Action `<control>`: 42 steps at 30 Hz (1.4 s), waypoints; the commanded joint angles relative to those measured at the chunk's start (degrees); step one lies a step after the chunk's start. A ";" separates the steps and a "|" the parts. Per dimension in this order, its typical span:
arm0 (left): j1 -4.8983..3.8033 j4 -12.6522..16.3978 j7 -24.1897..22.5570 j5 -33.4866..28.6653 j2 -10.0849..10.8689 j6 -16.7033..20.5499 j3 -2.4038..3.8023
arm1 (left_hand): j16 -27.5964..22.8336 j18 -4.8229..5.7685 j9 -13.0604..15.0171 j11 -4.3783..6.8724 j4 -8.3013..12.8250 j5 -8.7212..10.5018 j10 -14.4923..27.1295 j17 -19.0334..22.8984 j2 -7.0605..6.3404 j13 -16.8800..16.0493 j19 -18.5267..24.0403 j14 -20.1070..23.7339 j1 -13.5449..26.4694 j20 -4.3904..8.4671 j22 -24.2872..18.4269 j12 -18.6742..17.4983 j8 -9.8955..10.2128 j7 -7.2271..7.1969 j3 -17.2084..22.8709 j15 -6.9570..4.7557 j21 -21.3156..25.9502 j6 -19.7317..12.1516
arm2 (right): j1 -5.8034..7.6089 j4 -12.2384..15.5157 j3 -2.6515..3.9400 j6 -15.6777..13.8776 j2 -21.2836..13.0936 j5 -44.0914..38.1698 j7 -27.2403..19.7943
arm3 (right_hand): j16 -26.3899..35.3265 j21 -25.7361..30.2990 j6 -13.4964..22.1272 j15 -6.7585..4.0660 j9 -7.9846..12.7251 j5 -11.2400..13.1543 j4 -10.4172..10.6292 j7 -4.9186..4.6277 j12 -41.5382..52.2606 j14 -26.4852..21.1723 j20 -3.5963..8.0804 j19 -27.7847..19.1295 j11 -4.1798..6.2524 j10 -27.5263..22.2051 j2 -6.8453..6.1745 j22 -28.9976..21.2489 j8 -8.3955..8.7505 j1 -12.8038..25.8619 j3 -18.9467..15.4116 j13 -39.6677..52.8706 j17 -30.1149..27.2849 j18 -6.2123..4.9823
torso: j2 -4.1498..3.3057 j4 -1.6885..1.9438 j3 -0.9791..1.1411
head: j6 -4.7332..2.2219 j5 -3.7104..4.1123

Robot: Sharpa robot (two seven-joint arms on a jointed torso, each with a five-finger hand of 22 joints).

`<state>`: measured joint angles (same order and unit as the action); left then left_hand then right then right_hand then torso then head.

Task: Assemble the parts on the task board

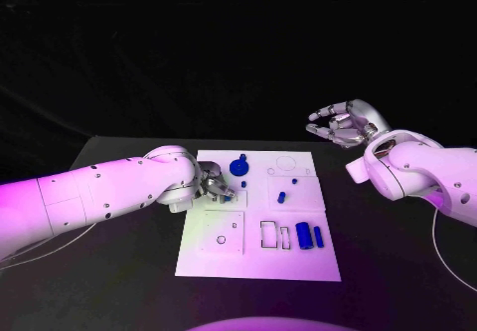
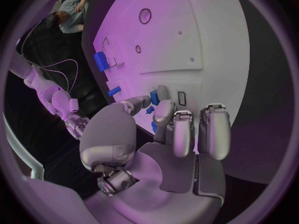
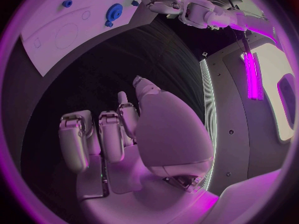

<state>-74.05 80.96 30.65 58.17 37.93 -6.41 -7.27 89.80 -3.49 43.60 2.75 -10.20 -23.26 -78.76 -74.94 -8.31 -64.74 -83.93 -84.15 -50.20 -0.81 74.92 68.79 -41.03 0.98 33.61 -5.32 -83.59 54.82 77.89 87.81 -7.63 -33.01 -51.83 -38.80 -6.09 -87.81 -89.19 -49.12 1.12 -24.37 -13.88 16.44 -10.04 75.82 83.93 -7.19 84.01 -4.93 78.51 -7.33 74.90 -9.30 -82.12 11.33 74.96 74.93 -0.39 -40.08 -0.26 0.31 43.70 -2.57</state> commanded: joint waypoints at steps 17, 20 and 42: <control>0.07 2.09 -0.98 0.08 1.98 0.74 2.30 | 0.20 0.69 -0.17 -0.13 -2.81 0.37 -0.22 -15.06 -1.53 0.12 -0.75 -5.85 -0.98 0.36 1.83 -0.04 0.42 0.29 -5.03 -0.48 0.20 -0.02 | -0.33 -0.22 -0.01 0.48 -0.09 -0.40 -0.63 | 0.25 0.36 -0.18 -0.39 0.13 0.27 0.14 0.11 -0.21 4.76 0.44 5.26 -0.09 -0.36 0.13 14.30 -0.42 1.19 0.21 3.07 10.23 0.05 | 0.02 -0.04 0.03 | -0.31 0.22; -0.12 2.55 -1.02 -0.32 2.53 0.54 2.93 | 0.20 0.71 -0.18 -0.13 -3.27 0.68 -0.20 -15.06 -1.78 0.11 -0.78 -5.85 -1.30 0.38 1.91 -0.06 0.44 0.30 -5.78 -0.48 0.18 -0.08 | -0.37 -0.29 -0.01 0.44 -0.08 -0.35 -0.66 | 0.26 0.37 -0.16 -0.39 0.14 0.36 0.13 0.11 -0.26 4.76 0.44 5.26 -0.09 -0.40 0.12 14.30 -0.43 1.30 0.20 3.02 10.23 0.05 | 0.01 0.02 0.05 | -0.35 0.22; -6.02 -5.38 -1.58 2.83 2.32 -4.28 4.70 | 0.20 0.27 -4.13 -3.30 -6.28 1.39 7.08 -15.06 -2.91 10.70 0.29 -5.85 -9.23 -1.36 -0.17 -9.40 7.51 4.00 -10.10 2.16 1.56 -6.92 | -0.58 -0.61 -0.02 0.67 -0.03 -0.22 -0.66 | 0.26 0.37 -0.15 -0.40 0.14 0.46 0.10 0.12 -0.19 4.76 0.45 5.26 -0.08 -0.34 0.14 14.30 -0.46 1.42 0.22 3.07 10.23 0.05 | -0.12 -0.04 0.01 | -1.30 -0.18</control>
<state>-79.92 76.07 29.97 58.83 40.54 -8.24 -2.60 89.80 -3.49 39.49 -0.42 -16.56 -22.09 -72.07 -74.92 -11.18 -54.12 -83.59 -83.94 -58.85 -1.81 74.73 59.53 -33.82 4.81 23.83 -3.65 -82.26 48.11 77.34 87.22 -7.65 -33.02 -51.90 -38.72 -6.24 -87.81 -89.19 -49.12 1.12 -24.27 -13.63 16.43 -10.04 75.83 83.93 -7.19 84.01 -4.93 78.52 -7.24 74.93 -9.51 -81.28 11.32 74.95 74.91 -0.39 -40.17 -0.24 0.31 42.46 -2.60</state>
